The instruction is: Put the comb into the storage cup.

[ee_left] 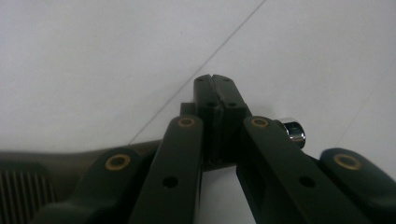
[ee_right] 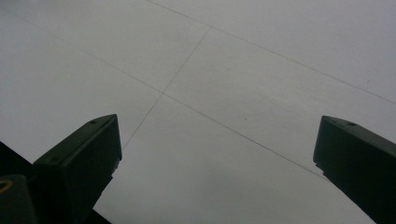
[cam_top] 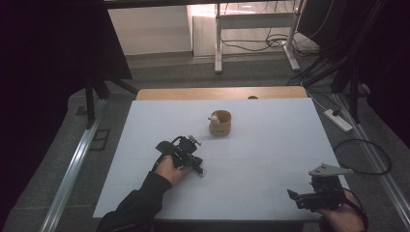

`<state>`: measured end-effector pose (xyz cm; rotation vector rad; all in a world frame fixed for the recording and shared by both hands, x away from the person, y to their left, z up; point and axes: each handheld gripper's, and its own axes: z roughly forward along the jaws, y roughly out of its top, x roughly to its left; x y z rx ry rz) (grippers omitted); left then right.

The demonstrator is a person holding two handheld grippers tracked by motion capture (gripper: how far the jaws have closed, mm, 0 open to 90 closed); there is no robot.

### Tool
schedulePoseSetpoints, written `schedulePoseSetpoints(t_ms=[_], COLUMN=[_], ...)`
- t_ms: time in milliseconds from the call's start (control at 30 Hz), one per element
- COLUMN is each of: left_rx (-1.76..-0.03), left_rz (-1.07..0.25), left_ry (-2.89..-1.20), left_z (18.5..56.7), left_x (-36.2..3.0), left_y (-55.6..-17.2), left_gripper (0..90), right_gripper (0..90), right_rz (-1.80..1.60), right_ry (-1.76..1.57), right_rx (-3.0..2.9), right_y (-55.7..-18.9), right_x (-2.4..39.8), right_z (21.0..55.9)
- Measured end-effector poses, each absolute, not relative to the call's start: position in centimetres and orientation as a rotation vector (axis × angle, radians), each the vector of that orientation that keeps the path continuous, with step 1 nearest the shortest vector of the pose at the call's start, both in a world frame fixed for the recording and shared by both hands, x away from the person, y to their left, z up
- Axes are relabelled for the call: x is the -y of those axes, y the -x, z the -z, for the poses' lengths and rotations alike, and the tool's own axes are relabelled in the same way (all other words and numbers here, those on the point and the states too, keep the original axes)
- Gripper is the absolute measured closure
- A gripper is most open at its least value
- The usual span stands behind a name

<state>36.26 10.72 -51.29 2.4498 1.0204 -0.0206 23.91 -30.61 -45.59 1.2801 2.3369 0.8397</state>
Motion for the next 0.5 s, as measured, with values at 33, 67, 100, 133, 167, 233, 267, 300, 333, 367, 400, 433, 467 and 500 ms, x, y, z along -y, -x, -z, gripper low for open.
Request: schedulePoseSetpoints(t_ms=[33,67,100,133,167,233,267,300,333,367,400,433,467,500], left_rx=[-1.023,-1.024,-1.025,-1.025,-1.030,-1.034,-1.037,-1.040,-1.044,-1.048,-1.048,-1.051,-1.053,-1.055], left_rz=[0.026,0.029,0.031,0.036,0.041,0.046,0.048,0.052,0.056,0.060,0.060,0.064,0.063,0.064], left_ry=[-2.450,-2.450,-2.452,-2.453,-2.452,-2.456,-2.456,-2.456,-2.455,-2.457,-2.460,-2.463,-2.468,-2.472], left_z=[51.3,51.2,51.2,51.2,51.1,51.1,51.0,51.0,51.0,51.0,51.0,51.1,51.1,51.1], left_x=[-10.8,-11.0,-11.1,-11.2,-11.3,-11.6,-11.7,-11.9,-12.0,-12.1,-12.2,-12.3,-12.4,-12.5], left_y=[-36.2,-36.1,-36.0,-36.0,-35.9,-35.7,-35.7,-35.6,-35.6,-35.5,-35.5,-35.4,-35.4,-35.3], left_gripper=[88.2,88.2,88.2,88.2,88.1,88.2,88.1,88.2,88.2,88.2,88.1,88.1,88.2,88.1], right_gripper=[1.5,1.5,1.5,1.5,1.5,1.5,1.6,1.5,1.5,1.6,1.6,1.6,1.6,1.6], right_rz=[-0.839,-0.839,-0.839,-0.839,-0.839,-0.838,-0.837,-0.837,-0.837,-0.836,-0.835,-0.834,-0.833,-0.833], right_ry=[-1.280,-1.280,-1.280,-1.280,-1.280,-1.279,-1.279,-1.278,-1.278,-1.277,-1.278,-1.277,-1.277,-1.277], right_rx=[-2.337,-2.337,-2.337,-2.337,-2.338,-2.338,-2.338,-2.339,-2.339,-2.339,-2.339,-2.340,-2.340,-2.340], right_y=[-23.9,-23.9,-23.9,-23.9,-23.9,-23.9,-23.9,-23.9,-23.9,-23.9,-23.9,-23.9,-23.9,-23.9], right_x=[30.6,30.6,30.6,30.6,30.6,30.6,30.6,30.6,30.6,30.6,30.6,30.6,30.5,30.5], right_z=[45.6,45.6,45.6,45.6,45.6,45.6,45.6,45.6,45.6,45.6,45.6,45.6,45.6,45.6])
